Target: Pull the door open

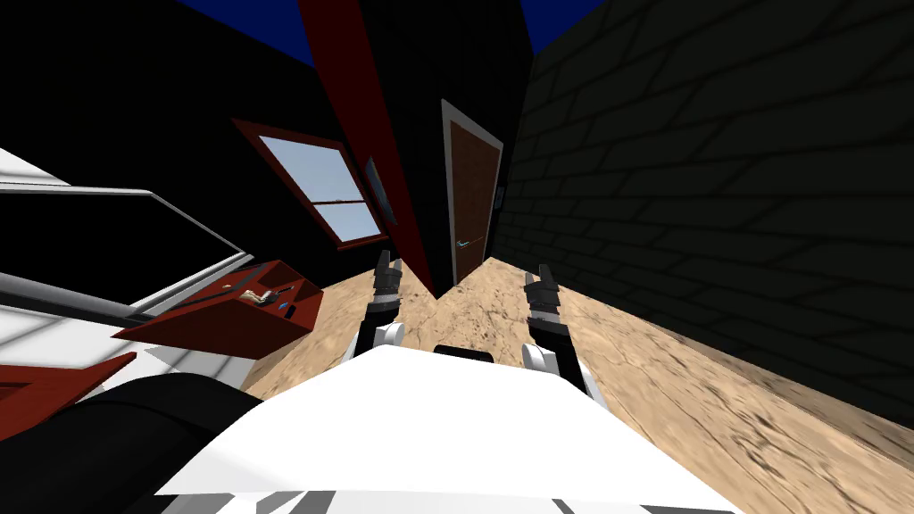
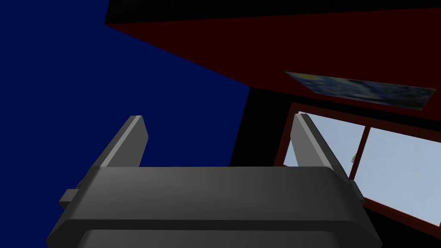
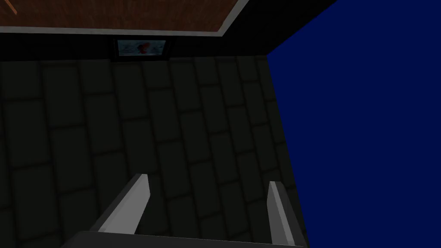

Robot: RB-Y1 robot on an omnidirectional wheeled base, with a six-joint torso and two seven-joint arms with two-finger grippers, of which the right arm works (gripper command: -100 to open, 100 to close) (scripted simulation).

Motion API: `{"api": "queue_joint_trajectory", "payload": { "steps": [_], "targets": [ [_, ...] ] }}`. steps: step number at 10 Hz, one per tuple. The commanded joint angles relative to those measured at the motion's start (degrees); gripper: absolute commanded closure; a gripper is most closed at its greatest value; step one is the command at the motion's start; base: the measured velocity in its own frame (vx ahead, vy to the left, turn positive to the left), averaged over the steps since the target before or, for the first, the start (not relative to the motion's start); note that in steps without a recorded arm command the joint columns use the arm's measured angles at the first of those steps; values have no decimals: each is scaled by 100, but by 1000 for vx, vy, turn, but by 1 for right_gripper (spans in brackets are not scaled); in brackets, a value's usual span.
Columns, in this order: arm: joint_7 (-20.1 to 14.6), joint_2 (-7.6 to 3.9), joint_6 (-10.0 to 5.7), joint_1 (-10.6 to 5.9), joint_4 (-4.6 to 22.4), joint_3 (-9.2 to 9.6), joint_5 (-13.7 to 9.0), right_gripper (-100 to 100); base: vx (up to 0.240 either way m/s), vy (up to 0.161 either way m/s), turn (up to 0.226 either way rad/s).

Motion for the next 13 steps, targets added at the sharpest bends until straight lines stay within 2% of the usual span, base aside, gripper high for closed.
{"api": "queue_joint_trajectory", "payload": {
  "steps": [1, 3, 7, 13],
  "targets": [
    [-29, -74, -62, -50, 174, -20, 1, -100, 74, -11, 121],
    [-56, -134, -120, -97, 335, -39, 3, -100, 138, -24, 141],
    [-142, -301, -305, -246, 849, -99, 6, -100, 119, -40, 149],
    [-243, -459, -520, -420, 1451, -169, 11, -100, 94, -31, 122]
  ]
}}
